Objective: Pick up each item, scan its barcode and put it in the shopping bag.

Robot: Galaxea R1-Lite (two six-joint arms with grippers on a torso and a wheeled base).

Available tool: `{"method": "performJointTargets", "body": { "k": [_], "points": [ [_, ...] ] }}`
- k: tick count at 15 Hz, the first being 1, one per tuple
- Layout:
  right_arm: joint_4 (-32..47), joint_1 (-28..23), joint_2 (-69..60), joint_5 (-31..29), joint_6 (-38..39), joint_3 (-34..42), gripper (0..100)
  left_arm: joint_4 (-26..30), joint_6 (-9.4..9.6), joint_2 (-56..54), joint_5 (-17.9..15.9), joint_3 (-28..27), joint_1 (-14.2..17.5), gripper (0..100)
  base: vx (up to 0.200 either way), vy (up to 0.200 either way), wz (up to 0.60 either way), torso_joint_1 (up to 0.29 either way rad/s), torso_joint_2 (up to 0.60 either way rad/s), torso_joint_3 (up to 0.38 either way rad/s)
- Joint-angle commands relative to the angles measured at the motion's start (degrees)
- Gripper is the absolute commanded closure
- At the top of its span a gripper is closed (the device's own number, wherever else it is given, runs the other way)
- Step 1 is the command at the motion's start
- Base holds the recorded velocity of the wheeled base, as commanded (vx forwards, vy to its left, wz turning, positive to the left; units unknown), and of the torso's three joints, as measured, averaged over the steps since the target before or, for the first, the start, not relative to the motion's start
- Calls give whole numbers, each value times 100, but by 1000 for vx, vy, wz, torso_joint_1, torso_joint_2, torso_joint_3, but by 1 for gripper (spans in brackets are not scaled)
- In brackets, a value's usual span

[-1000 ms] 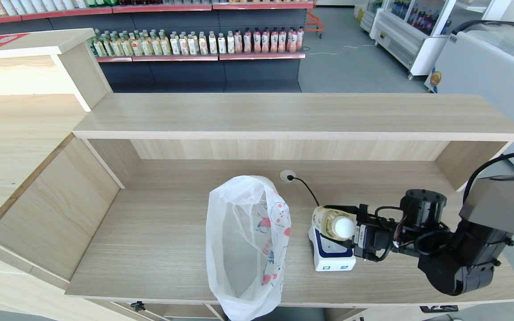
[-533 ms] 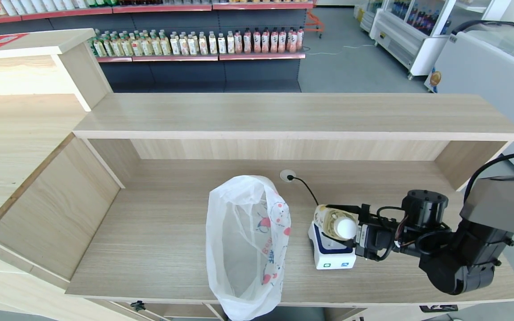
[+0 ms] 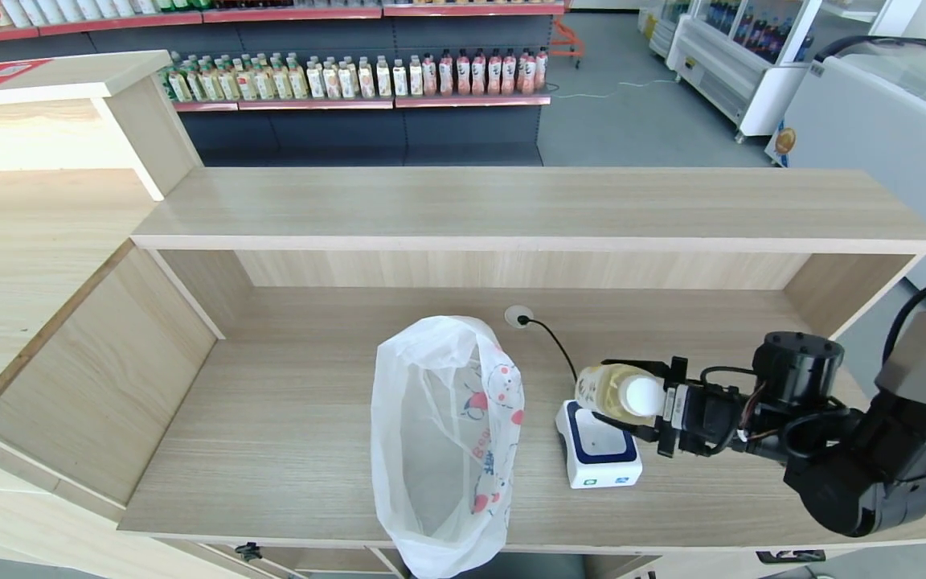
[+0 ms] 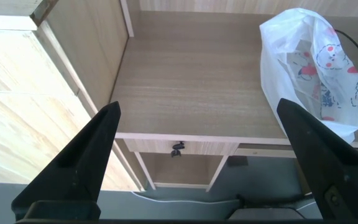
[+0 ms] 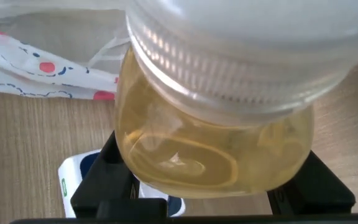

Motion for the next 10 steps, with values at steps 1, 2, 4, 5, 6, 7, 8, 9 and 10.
{"method": "performJointTargets", "body": {
  "k": [1, 2, 4, 5, 6, 7, 8, 9, 10],
  "points": [
    [40, -382, -1514, -97, 1572, 371, 100, 2, -2, -2, 0, 1, 2, 0, 0, 0, 0, 0, 0, 0],
    [189, -558, -1954, -475, 2503, 371, 100, 2, -2, -2, 0, 1, 2, 0, 0, 0, 0, 0, 0, 0],
    [910, -567, -2481, -1943, 3866, 468, 100, 2, -2, -2, 0, 1, 2, 0, 0, 0, 0, 0, 0, 0],
    [1376, -461, -2666, -2444, 4525, 521, 100, 2, -2, -2, 0, 1, 2, 0, 0, 0, 0, 0, 0, 0],
    [1701, -242, -2798, -2663, 5272, 556, 100, 2, -2, -2, 0, 1, 2, 0, 0, 0, 0, 0, 0, 0],
    [1859, -13, -2806, -2953, 5782, 512, 100, 2, -2, -2, 0, 1, 2, 0, 0, 0, 0, 0, 0, 0],
    [1903, 154, -2806, -3191, 6019, 468, 100, 2, -2, -2, 0, 1, 2, 0, 0, 0, 0, 0, 0, 0],
    [2000, 488, -2780, -3516, 6458, 345, 100, 2, -2, -2, 0, 1, 2, 0, 0, 0, 0, 0, 0, 0],
    [2070, 567, -2789, -3560, 6537, 310, 100, 2, -2, -2, 0, 1, 2, 0, 0, 0, 0, 0, 0, 0]
  ]
}}
